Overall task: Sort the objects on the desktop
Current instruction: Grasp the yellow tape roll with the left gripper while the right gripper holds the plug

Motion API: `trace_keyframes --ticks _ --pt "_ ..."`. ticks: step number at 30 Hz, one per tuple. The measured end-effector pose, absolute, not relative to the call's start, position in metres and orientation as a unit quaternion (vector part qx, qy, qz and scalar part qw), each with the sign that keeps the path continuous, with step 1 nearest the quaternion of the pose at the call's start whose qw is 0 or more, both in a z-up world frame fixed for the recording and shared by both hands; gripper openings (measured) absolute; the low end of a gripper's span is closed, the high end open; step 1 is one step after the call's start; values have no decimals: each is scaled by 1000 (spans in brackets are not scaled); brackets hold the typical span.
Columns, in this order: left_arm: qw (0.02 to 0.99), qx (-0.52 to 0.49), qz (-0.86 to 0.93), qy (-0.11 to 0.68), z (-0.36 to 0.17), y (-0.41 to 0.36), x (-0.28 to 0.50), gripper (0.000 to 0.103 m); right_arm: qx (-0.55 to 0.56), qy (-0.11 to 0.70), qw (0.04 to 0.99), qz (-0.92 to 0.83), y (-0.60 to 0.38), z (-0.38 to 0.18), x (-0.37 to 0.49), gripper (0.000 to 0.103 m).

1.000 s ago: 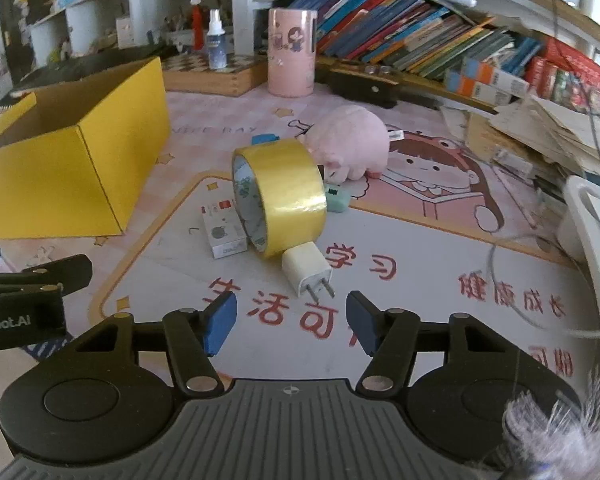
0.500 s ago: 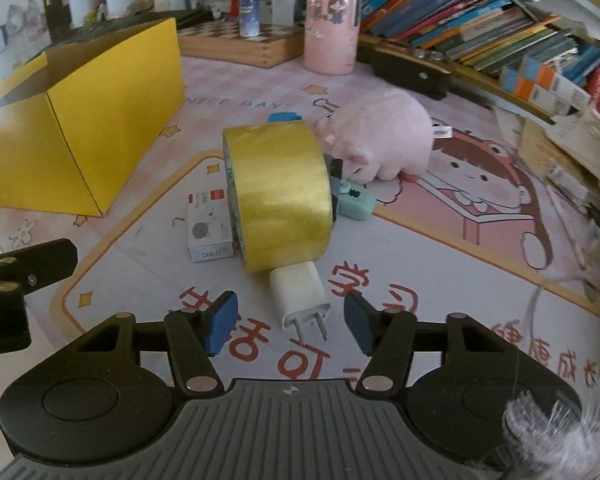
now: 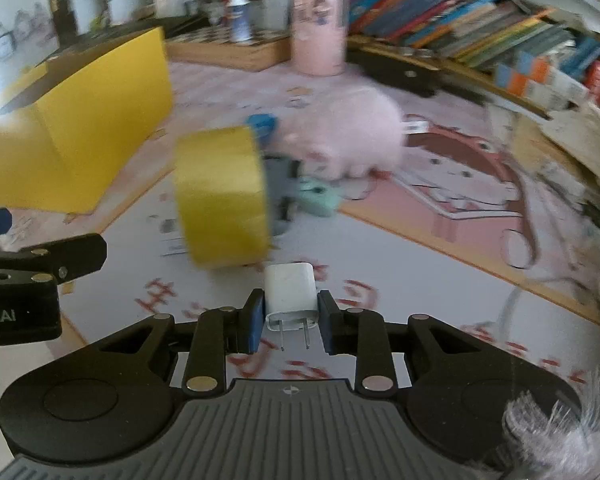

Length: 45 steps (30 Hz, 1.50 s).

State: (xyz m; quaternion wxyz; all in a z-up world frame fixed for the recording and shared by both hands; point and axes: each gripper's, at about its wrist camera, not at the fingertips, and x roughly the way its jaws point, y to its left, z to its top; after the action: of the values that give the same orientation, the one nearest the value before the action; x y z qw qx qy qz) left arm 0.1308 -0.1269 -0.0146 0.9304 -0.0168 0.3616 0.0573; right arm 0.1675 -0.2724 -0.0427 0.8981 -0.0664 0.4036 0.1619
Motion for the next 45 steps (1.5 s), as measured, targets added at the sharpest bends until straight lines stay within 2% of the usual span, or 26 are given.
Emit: trace_keyframes --ticks 16,37,40,41,42,45 --pt "940 9 -43 339 -10 -181 154 103 -19 388 916 97 -332 -29 162 26" --pt "904 52 -86 415 -45 -217 189 102 -3 399 916 44 -363 -33 160 26" --pt "904 54 -81 417 -47 -218 189 100 -2 402 914 42 -365 -34 158 26" --pt "905 56 -76 414 -48 -217 189 95 -2 403 914 41 -366 -35 158 26" --pt "906 59 -72 412 -48 -217 189 93 -2 404 914 41 -366 -35 157 26" --pt "907 57 -68 412 -47 -215 188 93 -3 404 914 41 -366 -35 156 26"
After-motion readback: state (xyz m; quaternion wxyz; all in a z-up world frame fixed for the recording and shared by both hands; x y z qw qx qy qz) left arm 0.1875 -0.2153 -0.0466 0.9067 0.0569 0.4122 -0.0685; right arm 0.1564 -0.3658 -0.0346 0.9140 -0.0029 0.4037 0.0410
